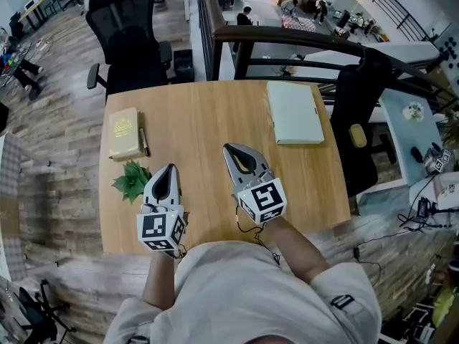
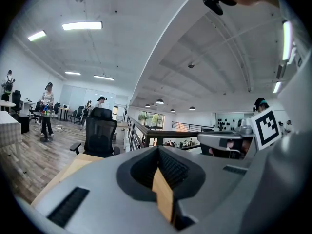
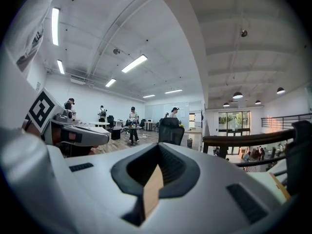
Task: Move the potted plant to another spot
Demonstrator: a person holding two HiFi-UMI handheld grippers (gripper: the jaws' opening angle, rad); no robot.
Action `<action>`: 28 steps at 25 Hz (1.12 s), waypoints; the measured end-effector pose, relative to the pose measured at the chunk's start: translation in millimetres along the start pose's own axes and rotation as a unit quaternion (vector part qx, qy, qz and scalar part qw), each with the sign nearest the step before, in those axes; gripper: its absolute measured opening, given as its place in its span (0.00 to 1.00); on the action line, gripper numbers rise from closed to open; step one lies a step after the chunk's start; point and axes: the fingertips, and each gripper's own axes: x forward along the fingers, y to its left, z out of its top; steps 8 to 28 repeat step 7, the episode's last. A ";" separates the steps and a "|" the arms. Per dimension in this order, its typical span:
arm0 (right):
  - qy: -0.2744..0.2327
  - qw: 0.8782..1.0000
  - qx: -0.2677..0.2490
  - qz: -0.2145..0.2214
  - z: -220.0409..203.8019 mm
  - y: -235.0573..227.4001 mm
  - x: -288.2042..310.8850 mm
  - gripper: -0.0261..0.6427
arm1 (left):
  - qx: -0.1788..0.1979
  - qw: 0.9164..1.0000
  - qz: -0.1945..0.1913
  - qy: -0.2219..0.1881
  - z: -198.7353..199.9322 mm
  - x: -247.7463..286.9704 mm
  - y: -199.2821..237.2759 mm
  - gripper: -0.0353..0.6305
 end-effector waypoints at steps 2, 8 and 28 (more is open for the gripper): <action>0.001 1.000 0.000 0.000 0.1 0.6 0.1 0.04 | 0.000 1.000 0.000 0.000 0.3 -0.3 0.1 0.07; 0.001 1.000 0.001 0.000 0.1 0.9 -1.0 0.05 | 0.001 1.000 -0.002 0.002 -0.4 -0.6 -1.5 0.07; 0.001 1.000 0.001 0.000 0.1 0.9 -1.0 0.05 | 0.001 1.000 -0.002 0.002 -0.4 -0.6 -1.5 0.07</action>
